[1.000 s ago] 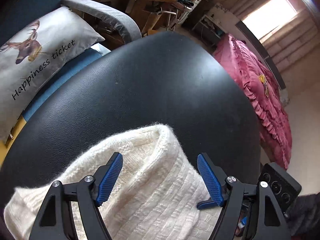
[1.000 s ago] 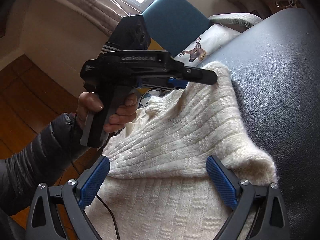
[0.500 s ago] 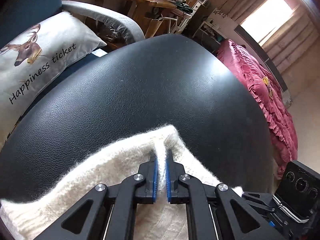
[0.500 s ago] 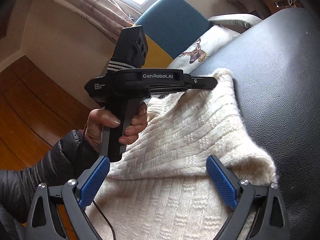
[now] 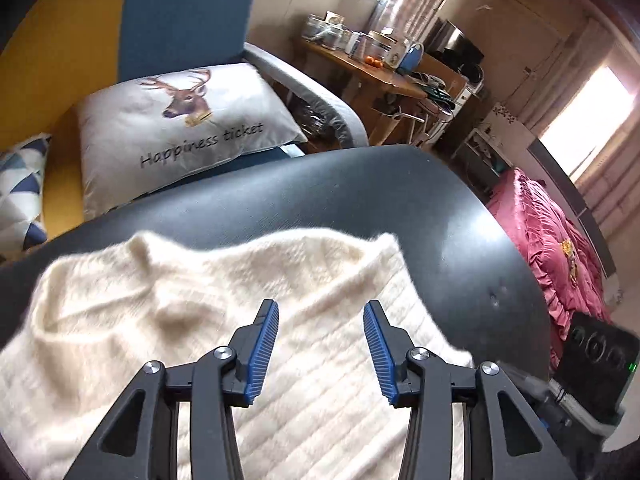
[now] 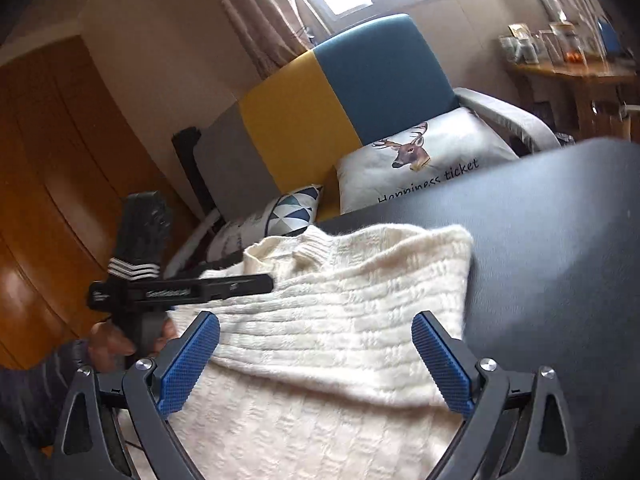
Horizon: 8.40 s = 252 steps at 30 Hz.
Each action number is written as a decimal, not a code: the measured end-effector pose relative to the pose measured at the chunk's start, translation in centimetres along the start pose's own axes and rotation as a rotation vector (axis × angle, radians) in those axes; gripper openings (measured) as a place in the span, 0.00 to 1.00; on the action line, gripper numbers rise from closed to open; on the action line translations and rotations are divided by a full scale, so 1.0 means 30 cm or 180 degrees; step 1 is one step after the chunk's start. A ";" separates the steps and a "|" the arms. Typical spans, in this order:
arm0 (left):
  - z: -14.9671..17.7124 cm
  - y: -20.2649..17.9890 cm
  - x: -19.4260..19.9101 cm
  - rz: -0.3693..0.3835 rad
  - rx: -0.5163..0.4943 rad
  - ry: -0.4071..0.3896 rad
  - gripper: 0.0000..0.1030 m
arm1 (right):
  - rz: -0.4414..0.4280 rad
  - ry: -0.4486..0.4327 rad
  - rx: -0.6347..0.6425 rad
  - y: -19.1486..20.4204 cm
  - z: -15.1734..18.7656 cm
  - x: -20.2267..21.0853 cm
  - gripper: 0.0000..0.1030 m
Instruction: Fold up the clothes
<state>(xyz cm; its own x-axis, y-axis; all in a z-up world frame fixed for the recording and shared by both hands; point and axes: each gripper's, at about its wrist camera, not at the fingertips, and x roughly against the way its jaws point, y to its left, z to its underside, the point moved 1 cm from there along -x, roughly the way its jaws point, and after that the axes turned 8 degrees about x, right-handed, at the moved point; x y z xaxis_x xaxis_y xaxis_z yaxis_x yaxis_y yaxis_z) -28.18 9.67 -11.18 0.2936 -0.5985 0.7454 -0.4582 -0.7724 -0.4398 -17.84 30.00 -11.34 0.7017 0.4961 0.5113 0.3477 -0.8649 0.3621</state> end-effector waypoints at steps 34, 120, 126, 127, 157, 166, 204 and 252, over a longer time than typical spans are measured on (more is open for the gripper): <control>0.500 0.422 0.408 -0.0758 0.1209 -0.0842 0.70 | 0.1083 0.1144 0.0794 0.213 0.122 -0.328 0.96; 0.619 0.852 1.319 0.0482 0.3289 -0.2540 0.06 | 0.0736 0.1202 0.1147 0.605 0.103 -0.581 0.81; 0.332 0.643 1.067 0.0850 0.2897 -0.1919 0.06 | 0.0632 0.1122 0.1075 0.591 0.102 -0.566 0.81; 0.290 0.618 1.016 0.0891 0.2849 -0.1813 0.06 | 0.0598 0.1102 0.1045 0.587 0.101 -0.562 0.81; 0.670 0.517 0.642 0.1445 0.3323 -0.0949 0.31 | -0.1075 0.0282 -0.1820 0.261 0.042 -0.479 0.37; 0.878 0.571 0.598 0.1678 0.3798 -0.1020 0.31 | -0.0478 0.0603 -0.0815 0.425 0.024 -0.570 0.44; 0.719 0.704 0.470 0.1552 0.4619 -0.1559 0.50 | 0.0377 0.0507 -0.1027 0.045 0.065 -0.154 0.07; 0.846 0.742 0.765 0.0223 0.3116 -0.0980 0.09 | 0.0607 0.0386 0.0338 0.217 -0.099 -0.159 0.29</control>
<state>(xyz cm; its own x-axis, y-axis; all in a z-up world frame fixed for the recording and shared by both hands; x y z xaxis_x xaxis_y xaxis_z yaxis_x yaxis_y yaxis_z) -10.35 -26.66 -16.58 0.5580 -0.5709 0.6023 0.3619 -0.4857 -0.7957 -20.78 22.24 -9.12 0.6834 0.3231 0.6546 0.2839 -0.9438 0.1694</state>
